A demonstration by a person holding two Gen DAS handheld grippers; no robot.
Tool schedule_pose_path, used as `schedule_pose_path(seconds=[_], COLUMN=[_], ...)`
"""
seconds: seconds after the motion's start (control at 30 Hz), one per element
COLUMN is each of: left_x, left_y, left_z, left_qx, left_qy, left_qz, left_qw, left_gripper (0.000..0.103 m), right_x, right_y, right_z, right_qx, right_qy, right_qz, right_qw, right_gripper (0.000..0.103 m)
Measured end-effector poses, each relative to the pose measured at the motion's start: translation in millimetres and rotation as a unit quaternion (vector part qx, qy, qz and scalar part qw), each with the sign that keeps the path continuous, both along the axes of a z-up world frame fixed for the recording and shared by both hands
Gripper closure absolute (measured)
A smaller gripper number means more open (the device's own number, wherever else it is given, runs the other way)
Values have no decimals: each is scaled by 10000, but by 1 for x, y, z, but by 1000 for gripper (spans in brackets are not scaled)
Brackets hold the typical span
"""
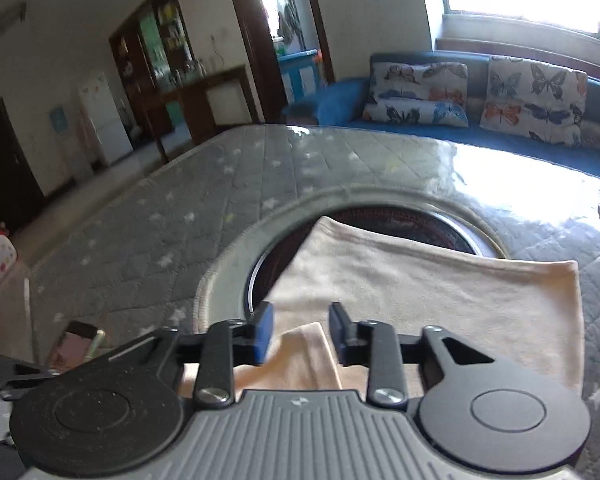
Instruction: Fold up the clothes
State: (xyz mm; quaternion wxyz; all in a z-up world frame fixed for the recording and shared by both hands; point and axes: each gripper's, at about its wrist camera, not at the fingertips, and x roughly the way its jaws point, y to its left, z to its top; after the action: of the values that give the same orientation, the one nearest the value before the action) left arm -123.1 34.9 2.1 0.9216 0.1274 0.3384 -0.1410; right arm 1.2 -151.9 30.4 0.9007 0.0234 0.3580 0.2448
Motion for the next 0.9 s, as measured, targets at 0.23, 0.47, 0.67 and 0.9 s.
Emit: schedule_pose_path(seconds=[0.23, 0.47, 0.67, 0.9], left_x=[2, 5, -2, -17], left_y=[-2, 0, 0, -10], left_z=[1, -1, 7, 7], left_qx=[5, -52, -111, -1], left_qy=[-30, 10, -144, -282], left_qz=[35, 73, -52, -746], left_qw=[10000, 10000, 9998, 9968], left_gripper=[85, 94, 99, 100], right_x=[20, -3, -51, -119], right_y=[8, 9, -21, -76], right_z=[-27, -7, 37, 25], right_qx=[56, 115, 389, -27], right_qy=[594, 4, -1017, -1083], right_qz=[-49, 242, 323, 219], right_qw=[9982, 9996, 9935, 9939], right_gripper=[71, 99, 99, 87])
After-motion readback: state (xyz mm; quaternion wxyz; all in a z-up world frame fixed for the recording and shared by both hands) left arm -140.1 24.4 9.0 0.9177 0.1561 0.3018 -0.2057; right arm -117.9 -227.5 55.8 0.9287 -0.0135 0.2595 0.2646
